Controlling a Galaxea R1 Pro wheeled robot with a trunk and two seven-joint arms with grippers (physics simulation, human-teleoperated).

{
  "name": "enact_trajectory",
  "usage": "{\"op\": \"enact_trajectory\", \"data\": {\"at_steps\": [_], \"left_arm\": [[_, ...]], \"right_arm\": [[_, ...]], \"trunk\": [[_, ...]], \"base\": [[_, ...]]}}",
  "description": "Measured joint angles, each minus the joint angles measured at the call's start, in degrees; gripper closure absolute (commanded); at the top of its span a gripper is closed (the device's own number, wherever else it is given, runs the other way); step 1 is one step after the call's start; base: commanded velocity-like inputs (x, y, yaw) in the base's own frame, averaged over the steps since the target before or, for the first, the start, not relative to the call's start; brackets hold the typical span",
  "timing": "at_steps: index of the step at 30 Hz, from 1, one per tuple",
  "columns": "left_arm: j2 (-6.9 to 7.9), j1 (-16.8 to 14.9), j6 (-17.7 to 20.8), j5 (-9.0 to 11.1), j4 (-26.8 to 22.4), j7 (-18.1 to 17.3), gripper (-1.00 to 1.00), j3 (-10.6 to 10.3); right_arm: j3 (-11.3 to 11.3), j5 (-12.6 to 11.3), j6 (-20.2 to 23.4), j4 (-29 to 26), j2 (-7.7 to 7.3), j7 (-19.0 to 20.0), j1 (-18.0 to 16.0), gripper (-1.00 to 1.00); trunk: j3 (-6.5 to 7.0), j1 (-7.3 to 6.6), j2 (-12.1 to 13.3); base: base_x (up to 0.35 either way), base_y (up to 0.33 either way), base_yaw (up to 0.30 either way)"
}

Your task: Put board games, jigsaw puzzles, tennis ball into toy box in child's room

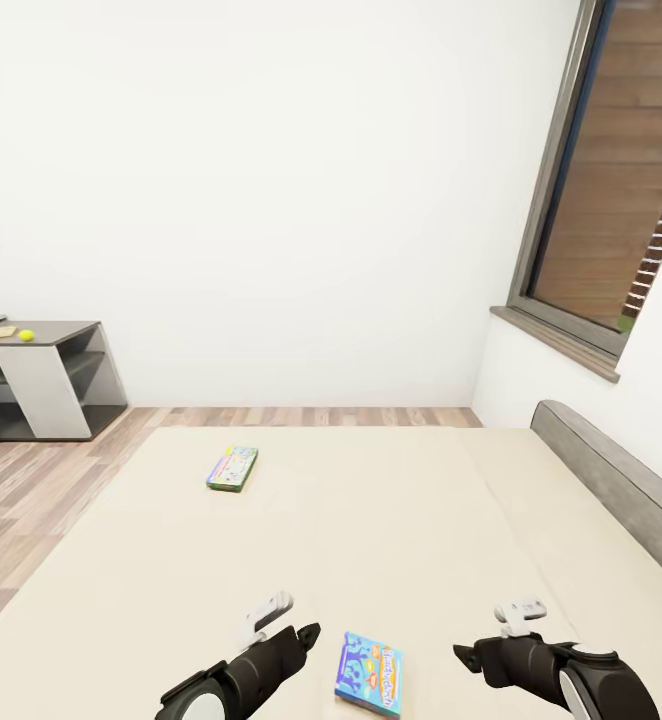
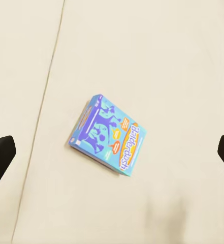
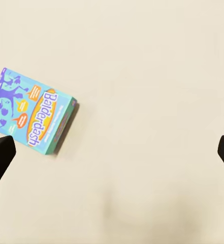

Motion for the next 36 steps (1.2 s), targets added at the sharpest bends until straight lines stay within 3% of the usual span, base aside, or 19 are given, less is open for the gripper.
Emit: {"op": "enact_trajectory", "data": {"at_steps": [36], "left_arm": [[-0.04,0.0,0.0,0.6,0.0,-0.2,-1.0,0.1]], "right_arm": [[0.0,0.0,-0.1,0.3,0.0,0.0,0.0,-1.0]], "trunk": [[0.0,0.0,0.0]], "base": [[0.0,-0.004,0.0]]}}
